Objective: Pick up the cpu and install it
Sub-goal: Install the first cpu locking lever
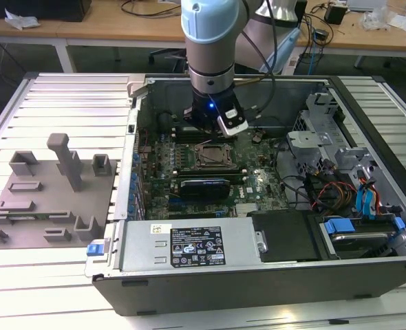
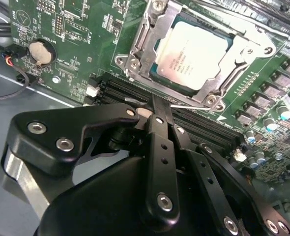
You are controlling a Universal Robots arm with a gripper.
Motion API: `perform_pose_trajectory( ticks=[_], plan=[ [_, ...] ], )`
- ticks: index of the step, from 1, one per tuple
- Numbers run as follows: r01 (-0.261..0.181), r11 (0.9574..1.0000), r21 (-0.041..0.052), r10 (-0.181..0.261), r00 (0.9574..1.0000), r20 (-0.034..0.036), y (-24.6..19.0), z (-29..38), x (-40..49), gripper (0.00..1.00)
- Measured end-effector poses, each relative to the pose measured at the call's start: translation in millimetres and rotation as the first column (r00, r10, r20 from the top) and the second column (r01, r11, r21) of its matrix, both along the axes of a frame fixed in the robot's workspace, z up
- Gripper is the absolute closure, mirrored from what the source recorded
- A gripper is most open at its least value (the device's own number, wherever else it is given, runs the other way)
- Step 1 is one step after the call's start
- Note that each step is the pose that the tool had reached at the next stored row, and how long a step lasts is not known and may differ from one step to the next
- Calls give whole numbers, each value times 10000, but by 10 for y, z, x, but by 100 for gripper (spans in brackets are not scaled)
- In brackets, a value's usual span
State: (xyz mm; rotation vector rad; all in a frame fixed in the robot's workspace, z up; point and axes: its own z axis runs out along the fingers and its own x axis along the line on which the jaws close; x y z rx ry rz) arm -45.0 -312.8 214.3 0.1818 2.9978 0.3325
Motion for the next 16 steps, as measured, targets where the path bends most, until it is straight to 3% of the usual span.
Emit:
perform_pose_trajectory(
  ticks=[7, 16],
  plan=[
    [673, 9977, -1, -673, 9977, 1, 27, -36, -4, 89],
    [1023, 9948, -1, -1023, 9948, 0, 78, -54, -45, 89]
  ],
)
